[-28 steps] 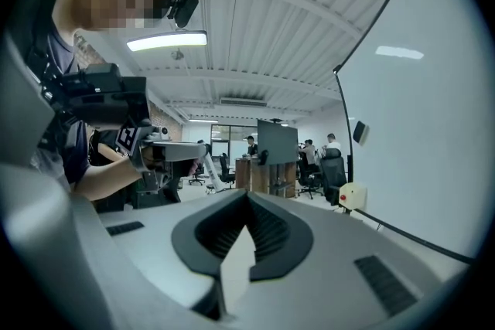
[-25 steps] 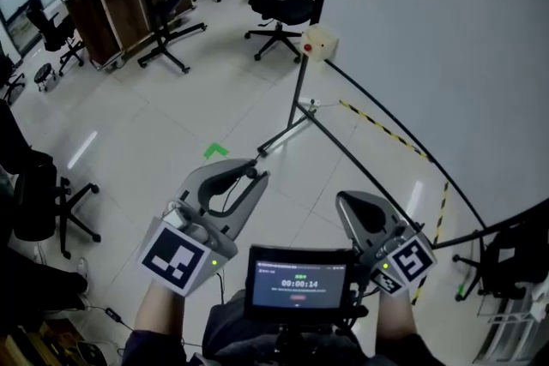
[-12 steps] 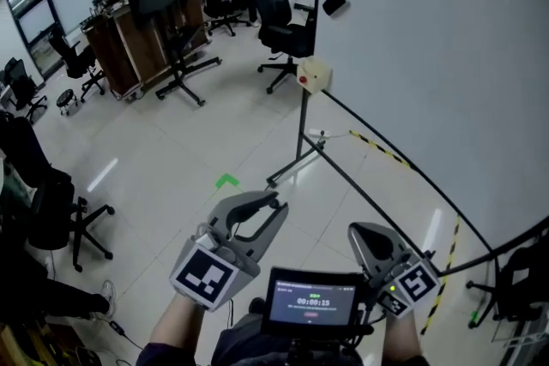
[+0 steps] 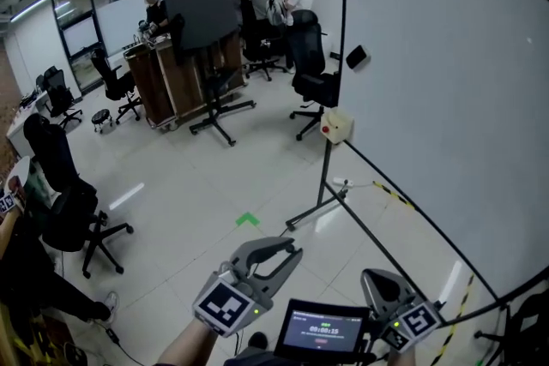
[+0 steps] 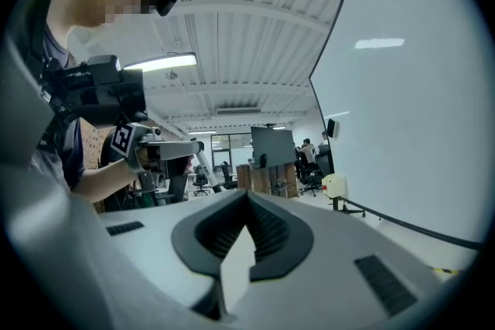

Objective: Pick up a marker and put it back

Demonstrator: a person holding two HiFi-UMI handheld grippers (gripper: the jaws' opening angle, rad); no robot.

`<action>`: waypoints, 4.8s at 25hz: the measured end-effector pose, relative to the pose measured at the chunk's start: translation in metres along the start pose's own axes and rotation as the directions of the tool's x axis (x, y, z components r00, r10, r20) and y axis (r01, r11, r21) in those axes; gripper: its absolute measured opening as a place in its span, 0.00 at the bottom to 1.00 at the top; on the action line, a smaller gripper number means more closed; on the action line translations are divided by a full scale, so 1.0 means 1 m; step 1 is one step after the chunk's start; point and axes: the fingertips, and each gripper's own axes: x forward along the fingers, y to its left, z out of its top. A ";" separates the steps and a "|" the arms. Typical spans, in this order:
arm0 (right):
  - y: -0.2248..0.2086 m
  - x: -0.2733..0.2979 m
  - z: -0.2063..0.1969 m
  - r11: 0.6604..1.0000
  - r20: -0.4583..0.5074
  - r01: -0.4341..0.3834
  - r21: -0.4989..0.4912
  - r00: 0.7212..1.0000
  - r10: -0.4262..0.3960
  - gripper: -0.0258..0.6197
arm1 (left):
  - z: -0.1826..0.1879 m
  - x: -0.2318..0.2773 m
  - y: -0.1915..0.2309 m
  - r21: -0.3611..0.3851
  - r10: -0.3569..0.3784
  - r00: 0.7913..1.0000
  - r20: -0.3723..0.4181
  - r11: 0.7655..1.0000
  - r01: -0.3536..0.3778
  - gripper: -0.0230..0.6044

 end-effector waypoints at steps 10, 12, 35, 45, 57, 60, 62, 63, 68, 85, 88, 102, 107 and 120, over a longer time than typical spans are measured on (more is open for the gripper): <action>-0.017 -0.015 -0.009 0.999 -0.008 -0.041 0.029 0.999 0.041 0.06 | 0.005 0.008 -0.015 0.005 0.056 0.998 -0.007 0.998 -0.056 0.15; -0.021 -0.020 -0.009 0.999 0.000 -0.038 0.029 0.999 0.038 0.06 | 0.006 0.012 -0.019 0.019 0.053 0.999 -0.013 0.998 -0.053 0.15; -0.036 -0.044 0.026 0.992 0.052 -0.122 -0.027 0.991 0.123 0.06 | 0.060 0.024 -0.047 0.111 0.092 0.995 0.049 0.989 -0.097 0.15; -0.037 -0.026 0.080 0.977 0.111 -0.163 -0.141 0.978 0.179 0.06 | 0.073 0.029 -0.028 0.131 0.113 0.991 0.068 0.984 -0.121 0.15; -0.070 0.034 0.065 0.985 0.059 -0.133 -0.113 0.988 0.140 0.06 | 0.044 0.068 0.034 0.109 0.078 0.994 0.074 0.990 -0.086 0.15; -0.079 0.061 0.063 0.988 0.043 -0.116 -0.104 0.992 0.121 0.06 | 0.035 0.076 0.063 0.090 0.065 0.995 0.077 0.993 -0.072 0.15; -0.084 0.082 0.064 0.989 0.029 -0.102 -0.106 0.994 0.105 0.06 | 0.030 0.079 0.087 0.074 0.057 0.995 0.081 0.995 -0.063 0.15; -0.086 0.093 0.065 0.990 0.023 -0.094 -0.109 0.995 0.098 0.06 | 0.027 0.081 0.099 0.069 0.053 0.995 0.081 0.996 -0.059 0.15; -0.094 0.157 0.072 0.992 0.009 -0.057 -0.115 0.998 0.059 0.06 | 0.011 0.091 0.162 0.061 0.016 0.997 0.073 0.998 -0.020 0.15; -0.126 0.273 0.073 0.990 -0.027 -0.009 -0.143 1.000 0.005 0.06 | -0.022 0.129 0.276 0.019 -0.048 0.993 0.107 0.999 0.046 0.15; -0.147 0.284 0.070 0.991 -0.021 -0.009 -0.130 1.000 0.007 0.06 | -0.030 0.151 0.285 0.018 -0.048 0.995 0.087 0.999 0.047 0.15; -0.280 0.342 0.070 0.995 -0.006 -0.084 -0.052 0.996 0.084 0.06 | -0.038 0.274 0.327 0.023 0.008 1.000 0.005 1.000 -0.008 0.15; -0.321 0.355 0.069 0.993 0.002 -0.114 -0.038 0.993 0.114 0.06 | -0.049 0.312 0.335 0.005 0.041 0.999 -0.035 0.999 -0.041 0.15; -0.388 0.410 0.073 0.997 -0.036 -0.054 -0.047 0.998 0.052 0.06 | -0.053 0.407 0.404 0.017 -0.063 0.998 0.009 0.998 0.063 0.15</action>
